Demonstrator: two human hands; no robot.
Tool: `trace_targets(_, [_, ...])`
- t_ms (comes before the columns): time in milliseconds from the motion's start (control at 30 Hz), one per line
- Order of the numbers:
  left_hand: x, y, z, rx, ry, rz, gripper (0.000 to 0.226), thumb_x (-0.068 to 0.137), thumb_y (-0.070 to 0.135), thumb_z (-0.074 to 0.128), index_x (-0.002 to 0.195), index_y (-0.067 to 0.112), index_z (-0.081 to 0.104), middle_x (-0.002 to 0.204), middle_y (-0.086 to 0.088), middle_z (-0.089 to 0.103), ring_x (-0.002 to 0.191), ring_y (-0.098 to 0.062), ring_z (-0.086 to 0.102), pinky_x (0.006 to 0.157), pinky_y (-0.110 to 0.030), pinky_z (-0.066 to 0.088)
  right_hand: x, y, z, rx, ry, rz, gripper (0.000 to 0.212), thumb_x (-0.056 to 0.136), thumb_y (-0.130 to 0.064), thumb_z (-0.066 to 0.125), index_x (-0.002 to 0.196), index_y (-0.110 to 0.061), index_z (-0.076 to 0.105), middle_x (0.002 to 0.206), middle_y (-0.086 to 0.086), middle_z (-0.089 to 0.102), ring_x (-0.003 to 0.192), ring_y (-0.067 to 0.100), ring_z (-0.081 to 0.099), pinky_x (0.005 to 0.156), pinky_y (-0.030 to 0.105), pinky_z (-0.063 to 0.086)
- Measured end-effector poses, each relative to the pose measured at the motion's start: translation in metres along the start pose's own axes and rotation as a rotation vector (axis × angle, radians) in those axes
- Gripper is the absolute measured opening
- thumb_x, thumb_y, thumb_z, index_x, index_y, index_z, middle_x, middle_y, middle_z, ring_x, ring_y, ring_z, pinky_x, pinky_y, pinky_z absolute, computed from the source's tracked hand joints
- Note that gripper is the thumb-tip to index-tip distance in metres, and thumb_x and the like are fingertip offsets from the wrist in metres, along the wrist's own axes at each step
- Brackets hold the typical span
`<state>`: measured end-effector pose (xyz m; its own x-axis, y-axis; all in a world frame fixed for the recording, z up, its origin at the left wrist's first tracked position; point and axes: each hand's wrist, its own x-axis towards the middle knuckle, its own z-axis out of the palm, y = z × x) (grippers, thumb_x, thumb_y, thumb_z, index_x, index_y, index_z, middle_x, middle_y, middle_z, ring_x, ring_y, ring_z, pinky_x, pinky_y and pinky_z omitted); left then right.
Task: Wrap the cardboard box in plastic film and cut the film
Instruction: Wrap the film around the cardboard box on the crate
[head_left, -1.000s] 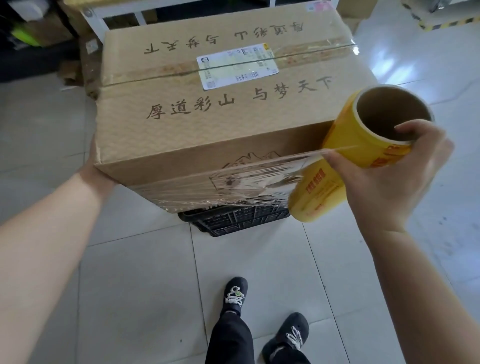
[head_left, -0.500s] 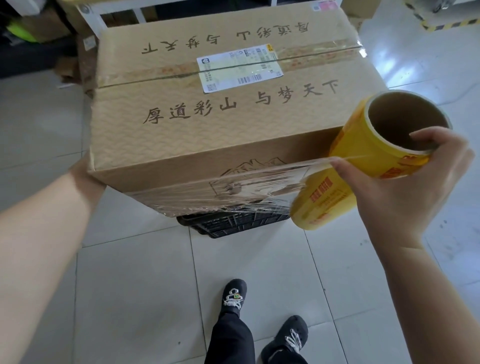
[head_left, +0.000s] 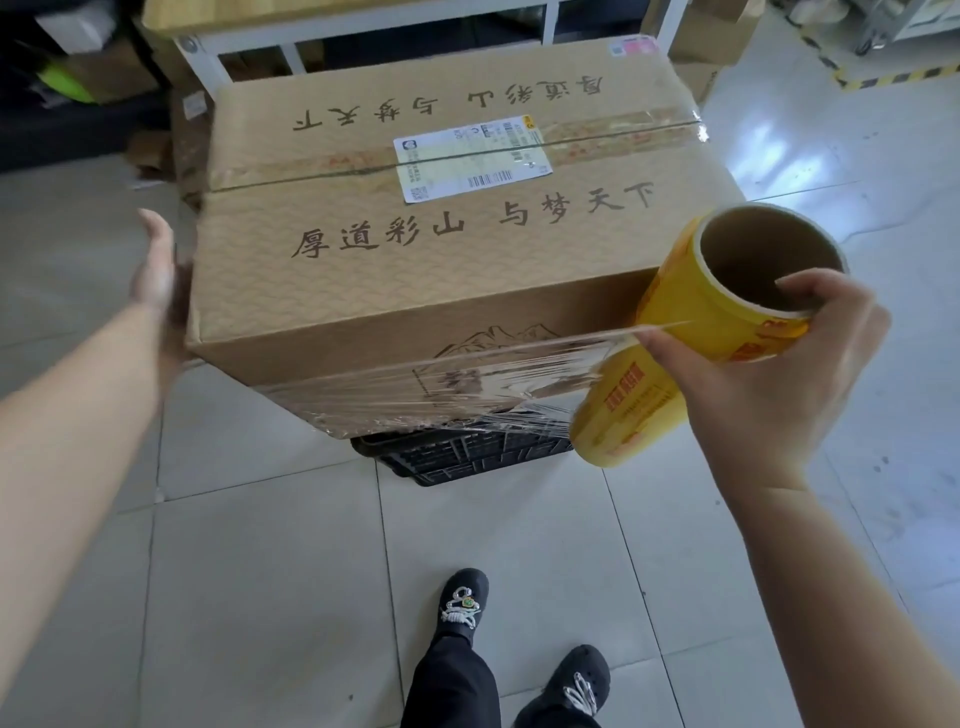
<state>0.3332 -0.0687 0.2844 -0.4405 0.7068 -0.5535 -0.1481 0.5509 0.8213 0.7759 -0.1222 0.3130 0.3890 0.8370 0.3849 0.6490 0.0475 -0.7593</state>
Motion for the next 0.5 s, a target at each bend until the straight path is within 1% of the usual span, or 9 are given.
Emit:
trace_targets(33, [-0.005,0.008,0.003,0.028,0.016,0.001,0.085,0.073,0.090,0.023,0.115,0.030,0.065,0.114,0.005,0.070,0.105,-0.020,0.066,0.098,-0.041,0.047,0.000,0.000,0.000,-0.002,-0.005,0.006,0.087,0.048,-0.047,0.088,0.115,-0.008,0.049,0.119,0.013,0.046,0.106,0.018,0.048,0.075,0.006,0.033])
trace_targets(67, [-0.013,0.021,0.006,0.101,0.026,0.022,0.082,0.079,0.086,0.018,0.114,0.029,0.065,0.115,0.002,0.070,0.103,-0.019,0.066,0.096,-0.041,0.048,0.001,0.000,-0.001,-0.003,-0.011,0.013,0.087,0.047,-0.048,0.088,0.115,-0.009,0.049,0.120,0.014,0.046,0.107,0.018,0.048,0.076,0.010,0.035])
trace_targets(100, [-0.019,0.033,0.009,0.131,0.022,0.071,0.080,0.083,0.081,0.016,0.120,0.026,0.063,0.123,-0.001,0.066,0.111,-0.019,0.062,0.099,-0.042,0.045,0.001,0.001,-0.002,-0.002,-0.019,0.019,0.088,0.047,-0.048,0.088,0.115,-0.010,0.049,0.121,0.013,0.046,0.107,0.018,0.049,0.077,0.014,0.035])
trace_targets(167, [-0.035,0.054,0.019,0.234,0.069,0.204,0.078,0.088,0.075,0.021,0.133,0.022,0.055,0.144,-0.004,0.050,0.134,-0.019,0.044,0.115,-0.047,0.025,0.002,0.000,-0.004,0.003,-0.042,0.029,0.088,0.047,-0.048,0.089,0.116,-0.011,0.048,0.123,0.012,0.045,0.109,0.018,0.049,0.078,0.017,0.035])
trace_targets(200, [-0.044,0.062,0.028,0.290,0.092,0.283,0.075,0.089,0.072,0.025,0.135,0.021,0.054,0.147,-0.003,0.047,0.138,-0.018,0.037,0.118,-0.045,0.016,0.002,0.000,-0.004,0.006,-0.054,0.031,0.088,0.047,-0.047,0.089,0.116,-0.012,0.048,0.124,0.011,0.044,0.109,0.018,0.049,0.078,0.017,0.035])
trace_targets(233, [-0.053,0.068,0.035,0.353,0.092,0.343,0.070,0.092,0.069,0.028,0.134,0.020,0.055,0.146,-0.001,0.047,0.138,-0.016,0.036,0.118,-0.040,0.014,0.002,0.001,-0.005,0.007,-0.063,0.031,0.087,0.047,-0.047,0.089,0.117,-0.012,0.049,0.125,0.011,0.044,0.109,0.019,0.049,0.078,0.017,0.034])
trace_targets(300, [-0.075,0.074,0.057,0.508,0.055,0.437,0.064,0.094,0.063,0.033,0.135,0.019,0.054,0.141,0.002,0.050,0.132,-0.014,0.039,0.112,-0.034,0.022,0.002,0.001,-0.005,0.013,-0.076,0.033,0.087,0.047,-0.045,0.089,0.117,-0.013,0.049,0.126,0.011,0.044,0.110,0.020,0.049,0.078,0.018,0.034])
trace_targets(367, [-0.095,0.075,0.081,0.635,-0.011,0.528,0.065,0.092,0.063,0.037,0.137,0.020,0.052,0.141,0.002,0.051,0.132,-0.017,0.041,0.110,-0.034,0.028,0.002,0.000,-0.005,0.021,-0.086,0.041,0.086,0.048,-0.044,0.090,0.117,-0.014,0.048,0.127,0.011,0.043,0.111,0.020,0.049,0.080,0.021,0.036])
trace_targets(500, [-0.127,0.066,0.126,0.989,-0.111,0.724,0.052,0.097,0.050,0.041,0.139,0.021,0.050,0.155,-0.001,0.036,0.146,-0.020,0.023,0.117,-0.038,0.016,0.002,0.000,-0.006,0.020,-0.098,0.036,0.087,0.049,-0.044,0.090,0.118,-0.014,0.047,0.128,0.011,0.042,0.113,0.022,0.048,0.080,0.025,0.037])
